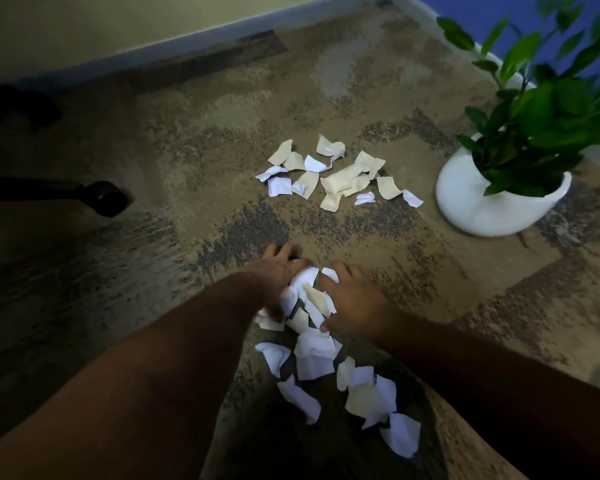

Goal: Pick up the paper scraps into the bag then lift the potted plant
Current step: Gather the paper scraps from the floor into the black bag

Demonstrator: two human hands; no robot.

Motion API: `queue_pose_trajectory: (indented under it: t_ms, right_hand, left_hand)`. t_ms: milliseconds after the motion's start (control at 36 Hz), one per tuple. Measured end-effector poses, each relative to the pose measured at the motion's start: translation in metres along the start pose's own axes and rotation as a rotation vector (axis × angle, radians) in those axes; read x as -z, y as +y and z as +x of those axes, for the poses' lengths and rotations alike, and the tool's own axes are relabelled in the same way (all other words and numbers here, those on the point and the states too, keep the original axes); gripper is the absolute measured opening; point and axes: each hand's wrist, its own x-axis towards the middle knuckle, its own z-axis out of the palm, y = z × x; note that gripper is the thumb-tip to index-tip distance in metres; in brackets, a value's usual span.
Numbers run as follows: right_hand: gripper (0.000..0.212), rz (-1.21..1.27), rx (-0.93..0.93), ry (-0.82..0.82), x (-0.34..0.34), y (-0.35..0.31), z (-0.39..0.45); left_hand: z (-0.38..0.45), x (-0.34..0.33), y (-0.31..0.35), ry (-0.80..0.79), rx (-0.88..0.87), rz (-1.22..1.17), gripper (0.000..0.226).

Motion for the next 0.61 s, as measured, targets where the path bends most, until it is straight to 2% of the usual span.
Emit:
queue_pose_trajectory:
  t_ms: [56,167,222,306,389,445,500,528,611]
  right_hand:
    - [0.095,0.036,-0.024,0.039,-0.003,-0.004,-0.001]
    - [0.083,0.271,-0.119,0.049,-0.004,-0.011,-0.007]
    - [0.073,0.404,-0.180,0.064,-0.004,-0.016,-0.008]
    - [0.059,0.459,-0.252,0.096,0.001,-0.026,-0.008]
    - [0.044,0.648,-0.375,0.173,0.009,-0.031,-0.005]
    - [0.043,0.772,-0.433,0.199,0.014,-0.031,-0.004]
    - [0.041,0.814,-0.446,0.188,0.016,-0.030,-0.005]
    - [0.037,0.814,-0.440,0.187,0.016,-0.028,-0.006]
    - [0.025,0.891,-0.456,0.221,0.021,-0.020,-0.011]
  left_hand:
    - [0.001,0.001,0.003,-0.007,-0.006,-0.014,0.123]
    - [0.005,0.002,0.009,0.003,-0.056,0.016,0.111]
    - [0.008,0.005,0.015,0.023,-0.079,-0.029,0.101]
    - [0.012,0.010,0.026,0.029,-0.136,-0.100,0.085]
    - [0.016,0.016,0.036,0.027,-0.105,-0.151,0.078]
    - [0.018,0.019,0.043,0.022,-0.079,-0.124,0.059]
    - [0.021,0.027,0.052,0.018,-0.180,0.009,0.039]
    - [0.021,0.032,0.057,0.051,-0.225,0.002,0.037]
    - [0.021,0.038,0.065,0.078,-0.207,-0.120,0.037]
